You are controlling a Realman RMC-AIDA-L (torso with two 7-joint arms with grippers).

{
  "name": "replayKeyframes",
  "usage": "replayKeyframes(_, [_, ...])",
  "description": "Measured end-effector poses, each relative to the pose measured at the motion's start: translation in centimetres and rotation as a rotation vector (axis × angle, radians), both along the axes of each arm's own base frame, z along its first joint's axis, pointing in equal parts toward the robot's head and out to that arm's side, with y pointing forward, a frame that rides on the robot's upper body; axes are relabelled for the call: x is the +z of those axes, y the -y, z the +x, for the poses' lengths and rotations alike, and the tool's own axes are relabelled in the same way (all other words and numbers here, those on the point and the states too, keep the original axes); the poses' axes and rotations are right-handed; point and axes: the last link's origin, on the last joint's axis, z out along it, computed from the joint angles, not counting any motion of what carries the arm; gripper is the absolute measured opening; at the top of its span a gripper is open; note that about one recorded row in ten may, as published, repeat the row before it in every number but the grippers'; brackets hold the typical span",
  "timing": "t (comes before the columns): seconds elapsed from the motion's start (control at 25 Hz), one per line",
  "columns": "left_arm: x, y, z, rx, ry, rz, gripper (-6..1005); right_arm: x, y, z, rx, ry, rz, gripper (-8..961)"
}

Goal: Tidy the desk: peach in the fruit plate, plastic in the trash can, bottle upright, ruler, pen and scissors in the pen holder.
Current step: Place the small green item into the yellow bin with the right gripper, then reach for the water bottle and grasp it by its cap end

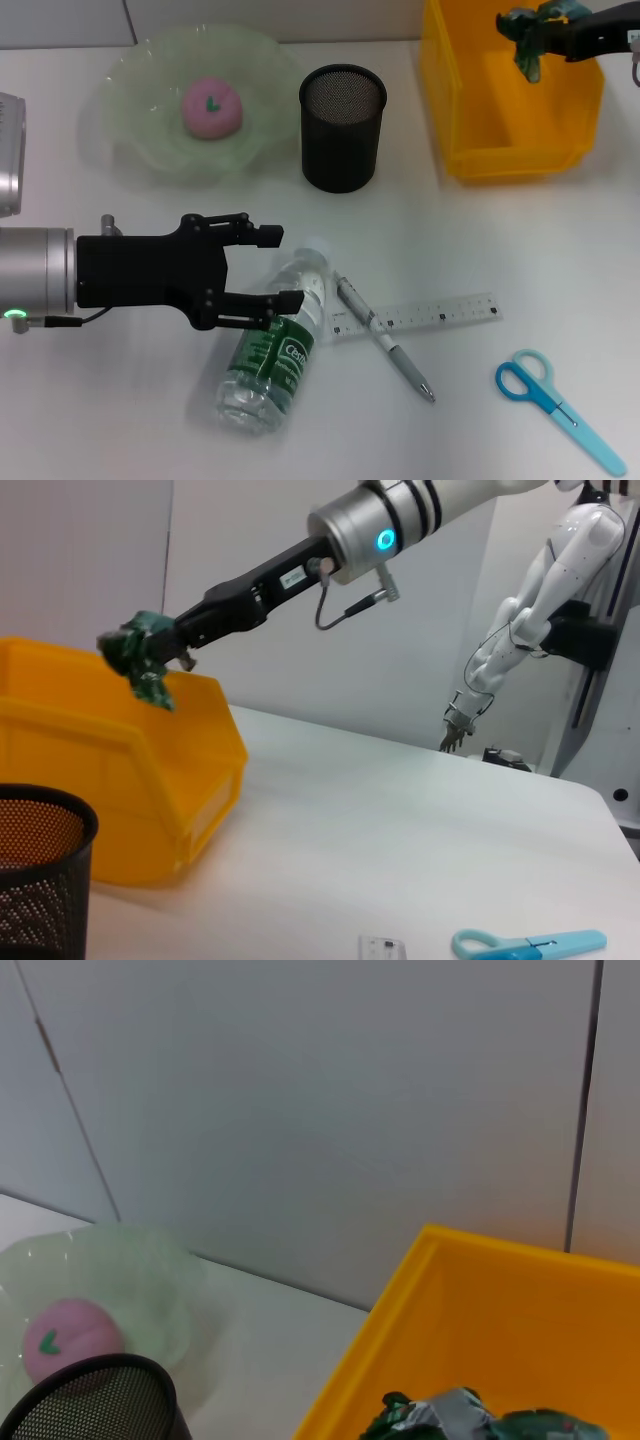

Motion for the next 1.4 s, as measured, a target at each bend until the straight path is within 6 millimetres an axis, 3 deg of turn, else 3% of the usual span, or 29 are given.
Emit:
replayKeyframes(0.24, [0.0,0.1,0.1,-0.002,0.006,-0.006,827,-0.2,0.0,0.1,0.003,0.003,-0.005,196])
replayKeyframes(0.44, [0.1,0.1,0.1,-0.001,0.007,-0.006,827,-0.2,0.2,0.1,0.007,-0.006,-0.012,430])
replayKeyframes(0.68, [0.4,-0.2,0.3,0.033,0.01,-0.017,827,0.3,1.5,-0.2,0.045,-0.055,-0.051,551])
replayKeyframes(0.8, [1.1,-0.7,1.0,0.081,0.008,-0.042,827,1.0,3.9,0.1,0.118,-0.127,-0.072,611])
replayKeyframes(0.84, [1.8,-1.0,1.9,0.105,-0.002,-0.064,827,1.3,6.2,0.5,0.185,-0.193,-0.087,631])
replayKeyframes(0.92, [2.1,-1.1,2.3,0.113,-0.012,-0.076,827,1.4,7.3,0.8,0.222,-0.224,-0.091,642])
replayKeyframes(1.08, [2.8,-2.1,4.4,0.162,-0.12,-0.123,826,-0.2,13.3,4.1,0.359,-0.327,-0.086,653])
replayKeyframes(1.2, [2.3,-3.2,6.7,0.222,-0.194,-0.182,826,-0.9,15.0,5.8,0.362,-0.352,-0.057,653])
replayKeyframes(1.24, [1.7,-3.9,8.7,0.247,-0.26,-0.217,826,-1.5,16.2,7.2,0.34,-0.381,-0.025,652])
replayKeyframes(1.4, [1.0,-5.0,11.0,0.296,-0.35,-0.222,826,-1.9,17.4,8.9,0.309,-0.412,0.02,652])
